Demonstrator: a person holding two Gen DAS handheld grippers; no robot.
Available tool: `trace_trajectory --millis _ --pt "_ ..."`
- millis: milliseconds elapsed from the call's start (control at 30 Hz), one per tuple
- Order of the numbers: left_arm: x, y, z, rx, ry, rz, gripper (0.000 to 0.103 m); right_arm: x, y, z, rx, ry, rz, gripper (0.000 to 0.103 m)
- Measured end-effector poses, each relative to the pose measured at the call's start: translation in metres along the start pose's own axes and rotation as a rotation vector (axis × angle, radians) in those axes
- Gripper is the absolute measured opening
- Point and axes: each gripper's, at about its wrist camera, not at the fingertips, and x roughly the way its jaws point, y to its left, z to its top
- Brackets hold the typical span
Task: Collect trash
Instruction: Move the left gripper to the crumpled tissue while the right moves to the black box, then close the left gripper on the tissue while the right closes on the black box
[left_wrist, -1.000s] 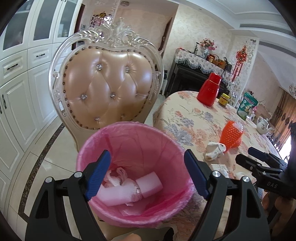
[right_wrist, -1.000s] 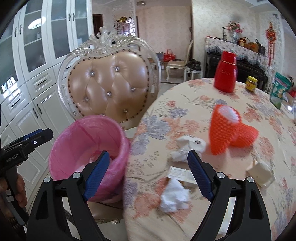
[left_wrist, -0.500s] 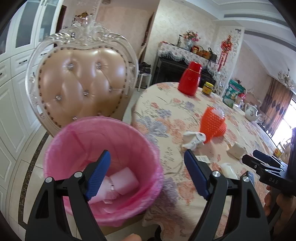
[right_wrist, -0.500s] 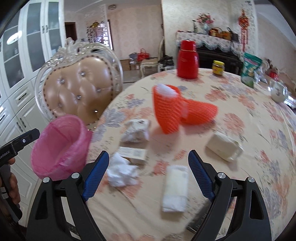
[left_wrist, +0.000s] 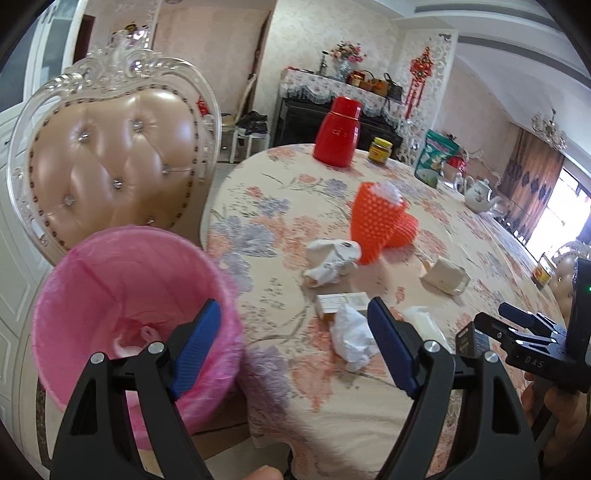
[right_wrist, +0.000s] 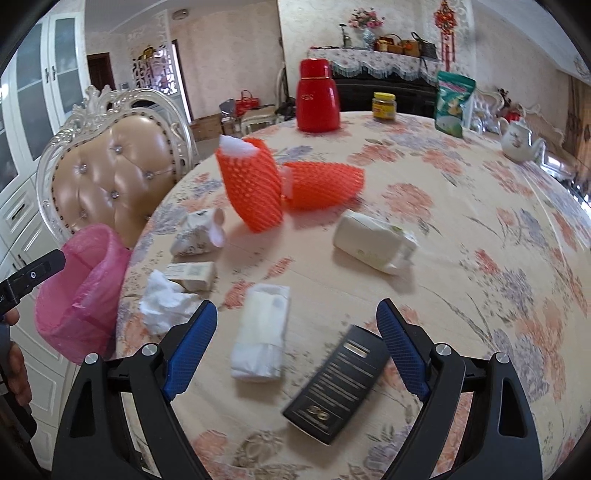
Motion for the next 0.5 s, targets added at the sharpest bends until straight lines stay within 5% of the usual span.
trace_trajectory --millis 367,500 --pt "0.038 -0.038 -0.008 0.07 0.064 -0.075 0.078 0.008 -0.019 -0.017 0.045 0.05 -0.032 0.083" --pt "0.055 -0.047 -0.013 0.081 0.1 -0.087 0.067 0.014 -0.019 -0.021 0.047 0.07 -0.041 0.083"
